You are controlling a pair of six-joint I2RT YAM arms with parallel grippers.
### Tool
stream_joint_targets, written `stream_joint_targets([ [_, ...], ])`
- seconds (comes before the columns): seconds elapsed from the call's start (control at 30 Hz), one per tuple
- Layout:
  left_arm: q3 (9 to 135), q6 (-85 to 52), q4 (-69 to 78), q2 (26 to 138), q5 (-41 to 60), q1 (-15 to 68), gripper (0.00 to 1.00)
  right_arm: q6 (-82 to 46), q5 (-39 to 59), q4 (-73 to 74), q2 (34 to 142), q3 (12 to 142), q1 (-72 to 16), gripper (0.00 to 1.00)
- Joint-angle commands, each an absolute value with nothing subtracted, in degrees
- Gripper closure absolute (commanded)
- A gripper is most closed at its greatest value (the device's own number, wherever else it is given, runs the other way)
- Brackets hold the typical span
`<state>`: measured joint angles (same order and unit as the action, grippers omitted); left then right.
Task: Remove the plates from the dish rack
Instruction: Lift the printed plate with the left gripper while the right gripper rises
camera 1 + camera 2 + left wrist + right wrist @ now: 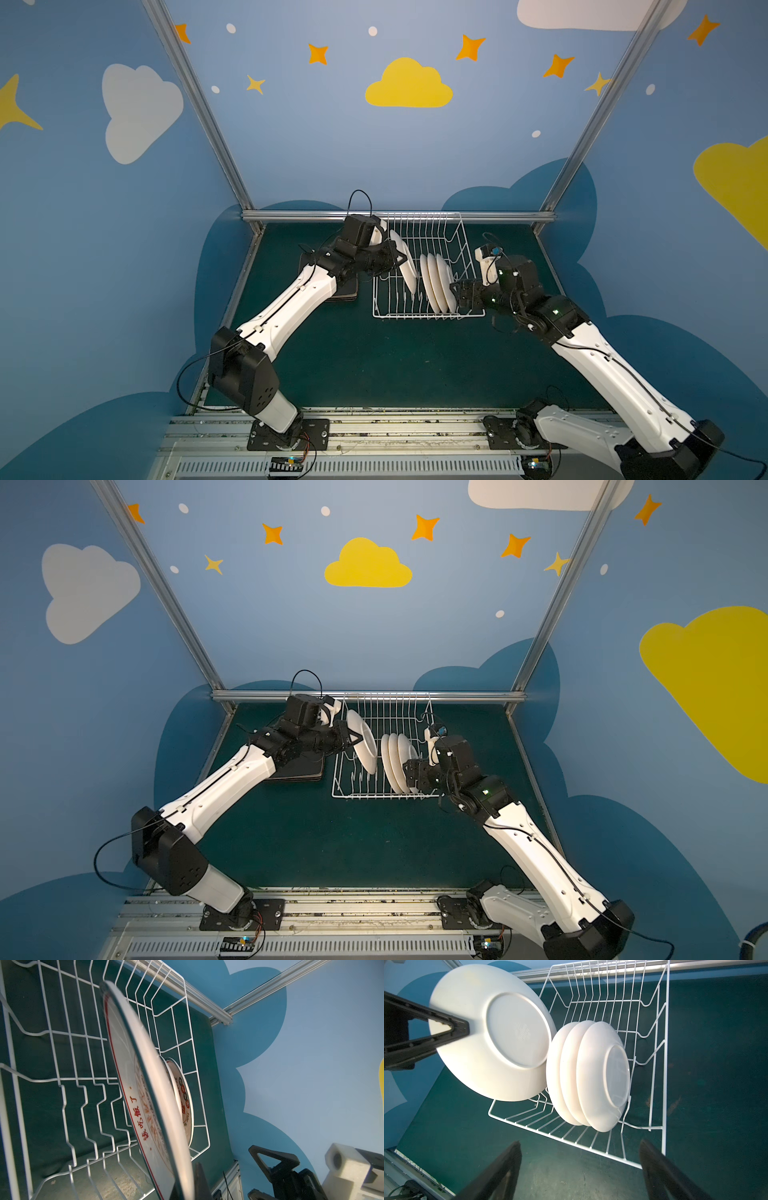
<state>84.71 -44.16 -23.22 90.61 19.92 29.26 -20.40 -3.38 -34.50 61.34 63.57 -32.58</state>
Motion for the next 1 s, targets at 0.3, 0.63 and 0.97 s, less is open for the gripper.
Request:
stream_joint_targets([
  [0.3, 89.43, -17.84, -22.73, 85.17, 19.08, 29.18, 0.97, -28.29, 4.1, -29.45, 60.94, 67.51, -29.09, 0.11],
  [0.63, 80.6, 0.4, -16.1, 77.67, 15.57, 29.4, 0.97, -34.14, 12.96, -25.5, 60.98, 69.58, -24.32, 0.11],
  [0.97, 71.76, 27.03, -12.54, 69.74, 11.3, 32.4, 0.97, -38.55, 22.62, -22.71, 64.87, 74.92, -21.8, 0.11],
])
